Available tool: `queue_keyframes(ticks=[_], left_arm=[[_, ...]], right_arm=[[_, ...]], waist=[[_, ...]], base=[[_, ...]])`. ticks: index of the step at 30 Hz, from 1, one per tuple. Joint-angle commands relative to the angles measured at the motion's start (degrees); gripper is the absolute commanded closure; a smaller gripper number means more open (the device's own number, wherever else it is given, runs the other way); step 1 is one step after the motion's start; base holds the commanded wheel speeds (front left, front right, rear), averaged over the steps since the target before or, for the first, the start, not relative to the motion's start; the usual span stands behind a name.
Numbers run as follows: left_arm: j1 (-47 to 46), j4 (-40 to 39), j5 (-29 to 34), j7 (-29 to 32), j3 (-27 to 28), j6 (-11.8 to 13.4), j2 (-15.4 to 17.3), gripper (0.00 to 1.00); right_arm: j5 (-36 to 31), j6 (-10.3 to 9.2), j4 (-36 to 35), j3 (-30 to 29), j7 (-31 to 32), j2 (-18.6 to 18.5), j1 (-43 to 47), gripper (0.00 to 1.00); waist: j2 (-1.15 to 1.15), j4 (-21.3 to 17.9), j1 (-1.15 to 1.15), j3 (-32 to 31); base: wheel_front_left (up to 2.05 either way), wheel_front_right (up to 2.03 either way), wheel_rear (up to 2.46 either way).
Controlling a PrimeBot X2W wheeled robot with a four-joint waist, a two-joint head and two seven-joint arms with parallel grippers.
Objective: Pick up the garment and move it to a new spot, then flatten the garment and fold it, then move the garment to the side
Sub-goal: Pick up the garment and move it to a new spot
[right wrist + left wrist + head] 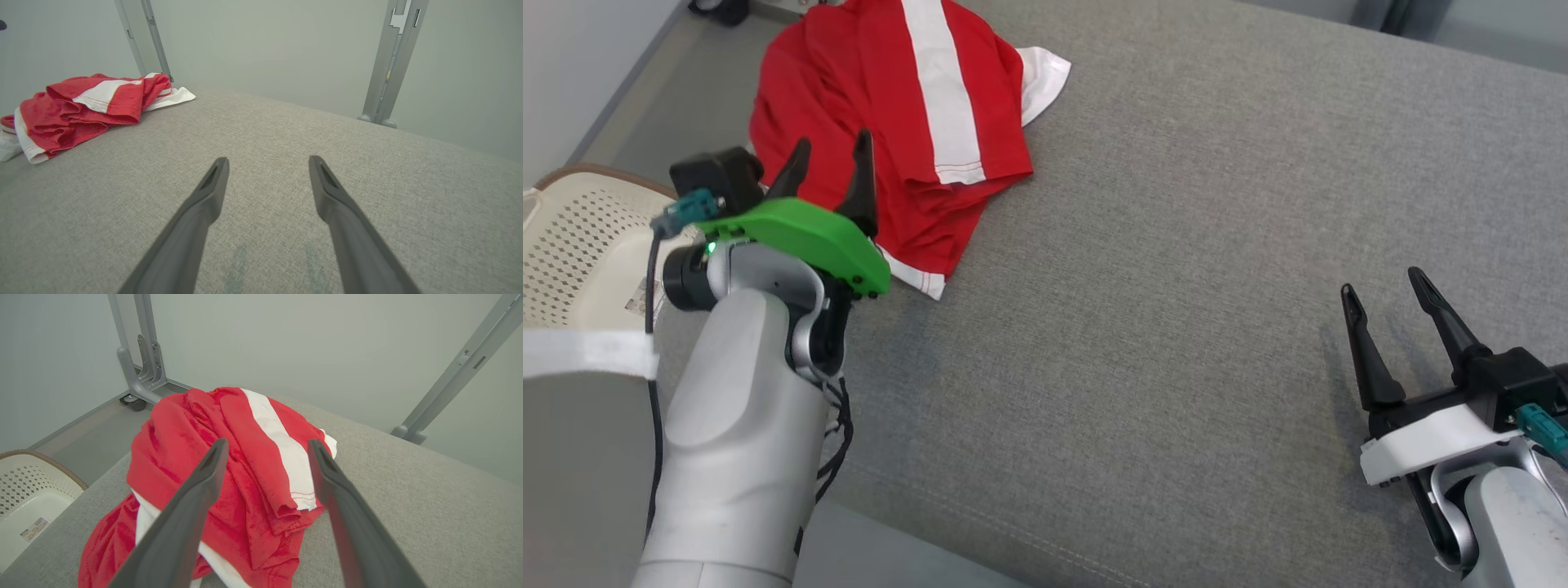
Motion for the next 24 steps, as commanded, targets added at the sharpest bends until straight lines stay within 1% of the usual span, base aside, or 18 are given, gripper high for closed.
queue_keyframes(ticks=[1,2,4,6,8,11,14,17,21,24], left_arm=[[-3.9,2.2,-2.0,1.6,-0.4,0.6,0.1,0.00],[-3.9,2.2,-2.0,1.6,-0.4,0.6,0.1,0.00],[-7.0,5.2,-2.1,3.9,-1.4,1.2,0.0,0.00],[-9.4,8.5,-3.4,6.1,-1.2,1.9,0.1,0.00],[-11.2,11.9,-3.3,7.4,-1.0,2.7,0.6,0.00],[-12.7,16.7,-4.1,8.7,-0.4,3.1,1.1,0.00],[-13.7,20.5,-4.1,7.9,0.1,3.9,2.4,0.00],[-14.2,23.4,-4.7,7.1,0.3,3.5,2.4,0.00],[-15.1,26.5,-4.0,5.7,-0.3,3.4,2.8,0.00],[-15.8,28.7,-3.4,5.4,-0.9,3.9,3.2,0.00]], right_arm=[[-0.3,-0.02,-0.1,0.2,-0.2,-0.8,-1.4,0.00],[-0.3,-0.02,-0.1,0.2,-0.2,-0.8,-1.4,0.00],[-0.1,-0.02,-0.2,0.3,-0.2,-1.1,-1.9,0.00],[0.0,-0.02,-0.4,0.6,-0.2,-1.1,-2.2,0.00],[0.1,-0.03,-0.6,0.8,-0.2,-0.9,-2.5,0.00],[0.1,-0.02,-1.0,0.6,-0.2,-0.5,-2.5,0.00],[0.3,-0.02,-1.4,0.3,-0.2,-0.2,-2.0,0.00],[0.3,-0.02,-1.7,0.0,-0.2,-0.1,-1.4,0.00],[0.2,-0.02,-1.8,-0.5,-0.2,0.0,-0.7,0.00],[0.0,-0.02,-1.8,0.1,-0.2,-0.1,-1.0,0.00]], waist=[[0.00,-4.5,-0.01,6.0],[0.00,-4.5,-0.01,6.0],[0.00,-5.6,-0.01,6.9],[0.00,-6.8,-0.01,7.4],[0.00,-8.0,-0.01,7.6],[0.00,-9.5,-0.01,7.4],[0.00,-10.4,-0.01,7.1],[0.00,-10.6,-0.01,6.9],[0.00,-10.2,-0.01,6.6],[0.00,-10.2,-0.01,6.6]], base=[[0.00,0.00,0.00],[0.00,0.00,0.00],[0.00,0.00,0.00],[0.00,0.00,0.00],[0.00,0.00,0.00],[0.00,0.00,0.00],[0.00,0.00,0.00],[0.00,0.00,0.00],[0.00,0.00,0.00],[0.00,0.00,0.00]])
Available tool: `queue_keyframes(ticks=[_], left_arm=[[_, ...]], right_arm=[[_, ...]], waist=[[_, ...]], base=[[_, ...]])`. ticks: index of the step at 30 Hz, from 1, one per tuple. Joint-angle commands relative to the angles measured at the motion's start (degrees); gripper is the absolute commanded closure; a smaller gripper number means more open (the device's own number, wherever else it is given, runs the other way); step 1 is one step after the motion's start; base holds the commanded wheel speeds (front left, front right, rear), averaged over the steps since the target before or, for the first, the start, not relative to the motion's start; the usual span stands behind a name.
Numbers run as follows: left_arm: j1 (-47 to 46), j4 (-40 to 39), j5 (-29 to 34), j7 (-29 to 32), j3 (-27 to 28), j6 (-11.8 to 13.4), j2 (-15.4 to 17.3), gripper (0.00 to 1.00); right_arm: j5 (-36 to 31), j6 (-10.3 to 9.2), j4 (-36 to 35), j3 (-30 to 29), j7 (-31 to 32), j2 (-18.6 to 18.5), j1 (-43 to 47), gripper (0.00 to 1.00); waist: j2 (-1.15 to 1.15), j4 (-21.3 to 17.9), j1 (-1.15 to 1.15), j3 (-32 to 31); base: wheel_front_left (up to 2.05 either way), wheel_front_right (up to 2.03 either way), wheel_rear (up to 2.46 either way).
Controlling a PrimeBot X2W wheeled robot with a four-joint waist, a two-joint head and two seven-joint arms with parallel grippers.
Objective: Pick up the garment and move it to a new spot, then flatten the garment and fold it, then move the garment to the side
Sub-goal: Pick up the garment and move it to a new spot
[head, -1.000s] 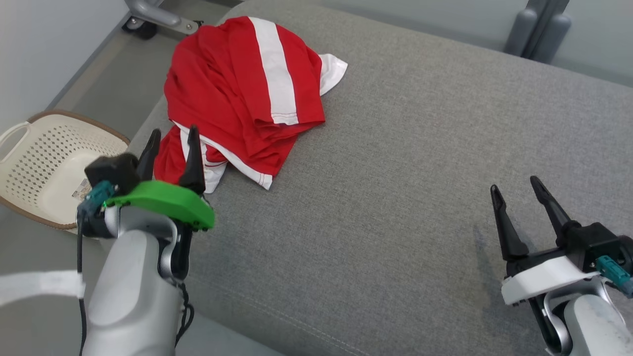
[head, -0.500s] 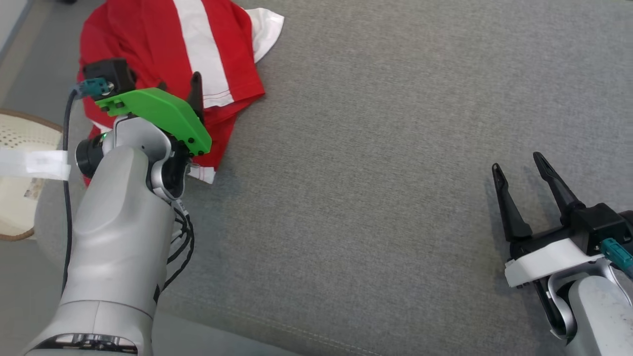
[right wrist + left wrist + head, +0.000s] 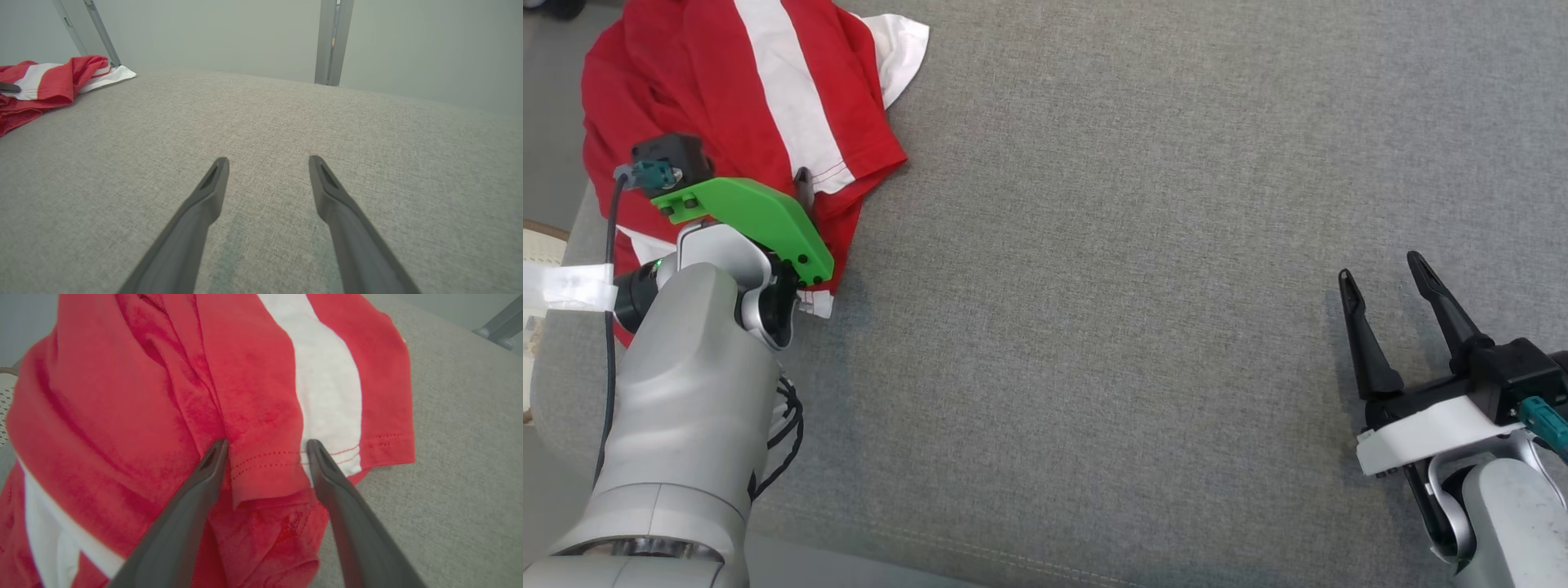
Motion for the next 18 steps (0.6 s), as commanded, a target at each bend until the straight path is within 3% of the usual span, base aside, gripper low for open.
queue_keyframes(ticks=[1,9,10,11,13,18], left_arm=[[-0.9,0.8,0.5,-0.3,-0.2,0.3,0.4,0.00],[-1.8,4.9,-0.2,-0.9,-0.3,-0.7,1.2,0.00],[-2.0,5.1,-0.2,-1.0,-0.4,-1.0,1.2,0.04],[-2.2,5.2,0.0,-1.2,-0.7,-1.2,1.2,0.49],[-2.5,5.4,0.1,-2.3,-1.0,-1.7,1.2,1.00],[-2.6,6.1,0.2,-3.5,-1.5,-2.7,1.4,1.00]], right_arm=[[-0.1,-0.02,-0.1,0.2,-0.2,-0.2,-0.1,0.00],[0.3,-0.02,0.1,1.4,-0.2,-0.2,-1.6,0.00],[0.3,-0.02,0.0,1.2,-0.2,-0.2,-1.6,0.00],[0.4,-0.02,0.0,1.1,-0.2,-0.3,-1.5,0.00],[0.3,-0.02,0.1,0.7,-0.2,-0.2,-1.0,0.00],[0.4,-0.02,0.3,-0.1,-0.2,0.6,-0.3,0.00]], waist=[[0.00,-0.1,-0.01,0.0],[0.00,-2.0,-0.01,0.3],[0.00,-2.1,-0.01,0.4],[0.00,-2.2,-0.01,0.4],[0.00,-2.4,-0.01,0.4],[0.00,-2.5,-0.01,-0.2]], base=[[0.00,0.00,0.00],[0.00,0.00,0.00],[0.00,0.00,0.00],[0.00,0.00,0.00],[0.00,0.00,0.00],[0.00,0.00,0.00]])
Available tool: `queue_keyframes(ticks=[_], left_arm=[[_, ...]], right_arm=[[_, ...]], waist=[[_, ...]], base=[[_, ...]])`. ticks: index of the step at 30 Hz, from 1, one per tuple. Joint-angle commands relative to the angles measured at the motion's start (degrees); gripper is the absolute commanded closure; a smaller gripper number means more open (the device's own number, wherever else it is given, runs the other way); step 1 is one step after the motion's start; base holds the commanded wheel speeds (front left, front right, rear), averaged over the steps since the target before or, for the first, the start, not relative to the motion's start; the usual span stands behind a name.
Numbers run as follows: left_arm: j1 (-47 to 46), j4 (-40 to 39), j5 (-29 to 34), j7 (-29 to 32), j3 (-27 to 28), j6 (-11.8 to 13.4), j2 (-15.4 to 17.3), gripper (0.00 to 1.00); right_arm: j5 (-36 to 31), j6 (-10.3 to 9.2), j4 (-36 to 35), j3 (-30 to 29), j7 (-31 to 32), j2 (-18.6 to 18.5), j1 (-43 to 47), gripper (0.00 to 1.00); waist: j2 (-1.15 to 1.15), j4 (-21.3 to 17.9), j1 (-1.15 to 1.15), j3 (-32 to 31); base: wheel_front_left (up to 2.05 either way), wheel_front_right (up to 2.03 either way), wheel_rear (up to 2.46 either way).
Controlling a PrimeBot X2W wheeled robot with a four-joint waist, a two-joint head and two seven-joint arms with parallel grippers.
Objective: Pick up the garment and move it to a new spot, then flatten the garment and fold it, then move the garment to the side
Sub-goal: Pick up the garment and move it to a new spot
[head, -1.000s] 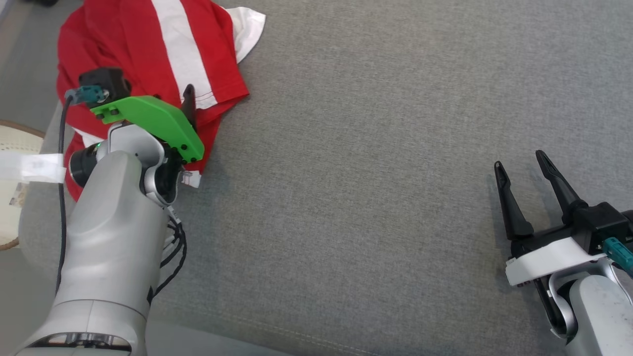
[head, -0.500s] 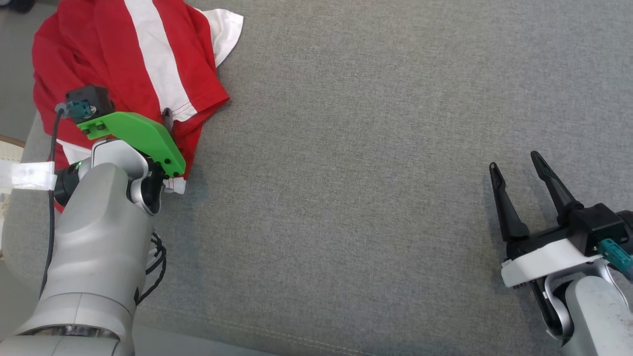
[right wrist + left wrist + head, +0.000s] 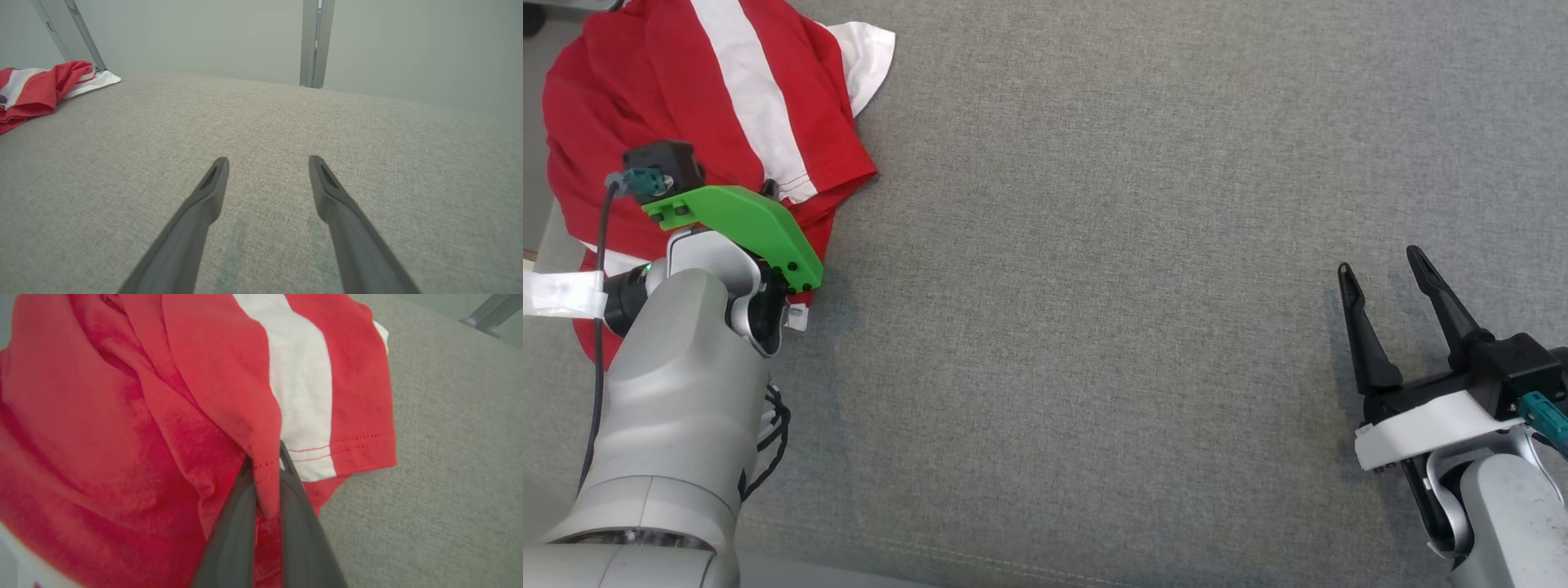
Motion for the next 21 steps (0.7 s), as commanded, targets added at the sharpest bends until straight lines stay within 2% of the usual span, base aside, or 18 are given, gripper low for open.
queue_keyframes(ticks=[1,10,21], left_arm=[[-0.5,0.3,0.3,-0.2,-0.2,-0.2,0.5,1.00],[-2.1,-0.7,-0.2,-3.1,-1.2,-2.5,-0.8,1.00],[-5.4,-5.8,1.3,-6.0,-5.9,-4.1,-3.2,1.00]], right_arm=[[0.3,-0.02,0.1,-0.1,-0.2,0.1,0.5,0.00],[0.4,-0.02,0.1,-0.4,-0.2,0.9,1.1,0.00],[1.2,-0.02,0.5,-0.4,-0.2,3.6,3.3,0.00]], waist=[[0.00,0.1,0.00,-0.2],[0.00,0.6,0.00,-2.3],[0.00,-2.9,0.00,-8.0]], base=[[0.00,0.00,0.00],[0.00,0.00,0.00],[0.00,0.00,0.00]])
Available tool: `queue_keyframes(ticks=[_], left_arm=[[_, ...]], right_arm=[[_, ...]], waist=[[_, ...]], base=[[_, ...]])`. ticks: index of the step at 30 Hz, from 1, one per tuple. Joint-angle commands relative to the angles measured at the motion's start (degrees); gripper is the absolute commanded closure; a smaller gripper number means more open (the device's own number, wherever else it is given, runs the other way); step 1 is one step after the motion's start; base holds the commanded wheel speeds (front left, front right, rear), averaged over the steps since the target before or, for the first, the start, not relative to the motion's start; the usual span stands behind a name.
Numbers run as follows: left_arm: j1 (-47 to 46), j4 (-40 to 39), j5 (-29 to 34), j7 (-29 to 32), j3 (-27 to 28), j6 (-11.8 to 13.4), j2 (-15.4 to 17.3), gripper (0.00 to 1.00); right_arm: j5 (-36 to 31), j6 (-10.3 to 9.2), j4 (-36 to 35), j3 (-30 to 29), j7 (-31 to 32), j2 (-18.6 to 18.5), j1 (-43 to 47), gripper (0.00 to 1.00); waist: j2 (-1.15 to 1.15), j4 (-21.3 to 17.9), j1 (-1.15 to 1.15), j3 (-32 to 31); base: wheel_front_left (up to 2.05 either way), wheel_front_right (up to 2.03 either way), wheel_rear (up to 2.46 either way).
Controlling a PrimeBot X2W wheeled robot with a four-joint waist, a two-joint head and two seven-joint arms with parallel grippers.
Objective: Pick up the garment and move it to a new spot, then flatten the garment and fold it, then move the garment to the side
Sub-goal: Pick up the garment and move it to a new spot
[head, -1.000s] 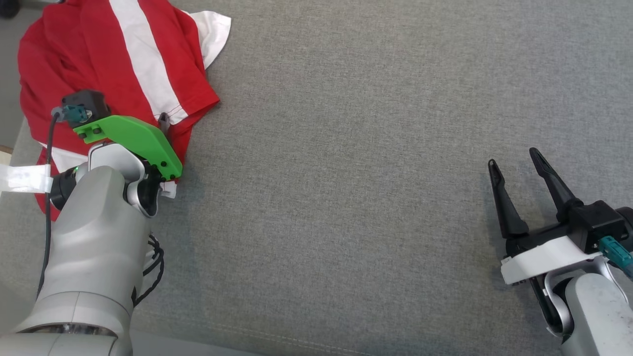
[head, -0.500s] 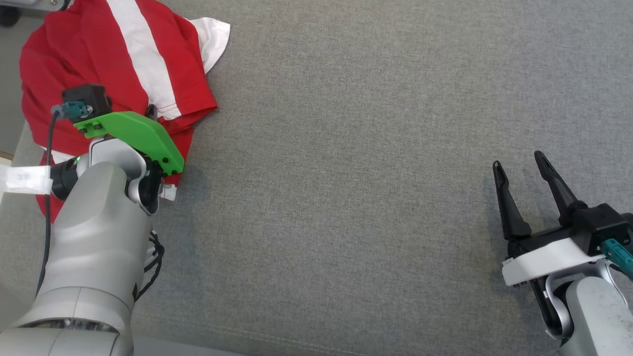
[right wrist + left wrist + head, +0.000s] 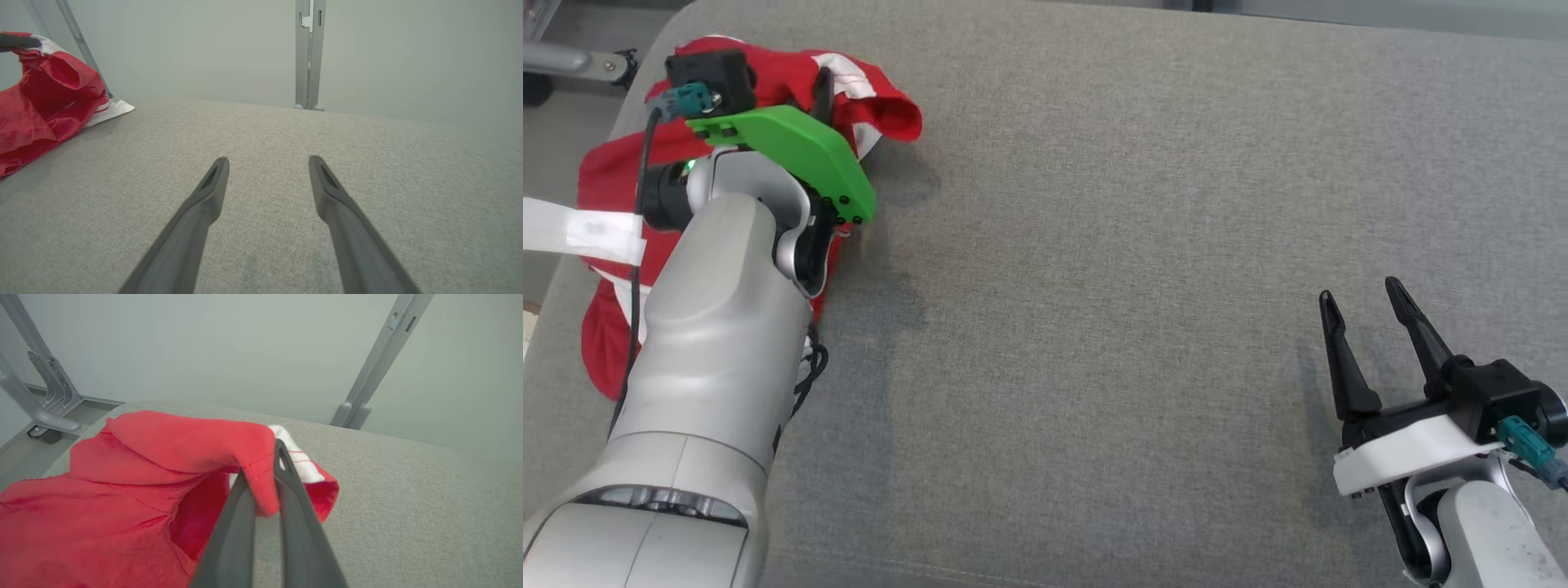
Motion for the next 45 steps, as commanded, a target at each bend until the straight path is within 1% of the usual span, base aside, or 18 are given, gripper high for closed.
queue_keyframes(ticks=[1,4,7,12,15,19,22,25,26,30,32,35,41,45], left_arm=[[-1.1,-1.2,0.8,-0.3,-1.0,-0.4,-0.5,1.00],[-0.9,-3.8,0.6,0.1,-3.1,-0.6,-0.7,1.00],[0.7,-8.0,-0.6,1.0,-6.1,-0.8,-0.9,1.00],[5.4,-20.6,-6.4,4.3,-15.1,-0.9,-0.9,1.00],[8.5,-28.4,-9.0,6.0,-20.2,0.8,-0.9,1.00],[12.2,-37.6,-12.1,8.1,-26.0,4.0,-0.9,1.00],[14.6,-43.3,-14.4,9.5,-30.1,6.3,-0.9,1.00],[16.4,-47.2,-15.8,10.5,-33.9,8.4,-0.8,1.00],[16.4,-47.2,-15.8,10.5,-33.9,8.4,-0.8,1.00],[17.7,-49.1,-16.7,11.1,-39.4,10.6,-0.8,1.00],[17.7,-48.2,-16.8,11.4,-41.4,11.8,-0.8,1.00],[17.5,-46.1,-17.5,11.5,-44.1,12.7,-0.9,1.00],[15.4,-44.8,-19.9,10.3,-47.6,13.6,-0.9,1.00],[13.7,-44.9,-21.8,9.1,-48.7,14.8,-0.8,1.00]], right_arm=[[0.3,-0.02,0.1,-0.3,-0.2,0.4,1.2,0.00],[0.5,-0.02,0.2,-0.7,-0.2,1.0,2.1,0.00],[0.7,-0.02,0.2,-1.0,-0.2,1.5,2.9,0.00],[0.9,-0.02,0.2,-1.2,-0.2,2.6,4.1,0.00],[1.0,-0.02,0.1,-1.5,-0.2,3.0,4.6,0.00],[1.2,-0.03,0.2,-1.8,-0.2,3.5,5.8,0.00],[1.3,-0.02,0.0,-2.2,-0.2,3.9,6.4,0.00],[1.3,-0.02,-0.1,-2.6,-0.2,4.2,6.9,0.00],[1.3,-0.02,-0.1,-2.6,-0.2,4.2,6.9,0.00],[1.4,-0.02,-0.1,-2.6,-0.2,4.6,6.6,0.00],[1.5,-0.02,0.0,-2.2,-0.2,4.9,6.0,0.00],[1.8,-0.02,0.1,-1.8,-0.2,5.6,5.6,0.00],[2.1,-0.02,0.4,-1.1,-0.2,6.2,6.6,0.00],[2.0,-0.02,0.3,-1.0,-0.2,6.4,6.6,0.00]], waist=[[0.00,-2.0,0.00,-2.0],[0.00,-3.2,0.00,-3.3],[0.00,-4.6,0.00,-4.6],[0.00,-7.7,0.00,-6.9],[0.00,-9.7,0.00,-8.1],[0.00,-12.3,0.00,-9.3],[0.00,-14.2,0.00,-9.8],[0.00,-16.0,0.00,-10.1],[0.00,-16.0,0.00,-10.1],[0.00,-19.0,0.00,-10.2],[0.00,-21.0,0.00,-10.2],[0.00,-23.6,0.00,-10.2],[0.00,-27.8,0.00,-9.9],[0.00,-30.1,0.00,-9.7]], base=[[0.00,0.00,0.00],[0.00,0.00,0.00],[0.00,0.00,0.00],[0.00,0.00,0.00],[0.00,0.00,0.00],[0.00,0.00,0.00],[0.00,0.00,0.00],[0.00,0.00,0.00],[0.00,0.00,0.00],[0.00,0.00,0.00],[0.00,0.00,0.00],[0.00,0.00,0.00],[0.00,0.00,0.00],[0.00,0.00,0.00]])
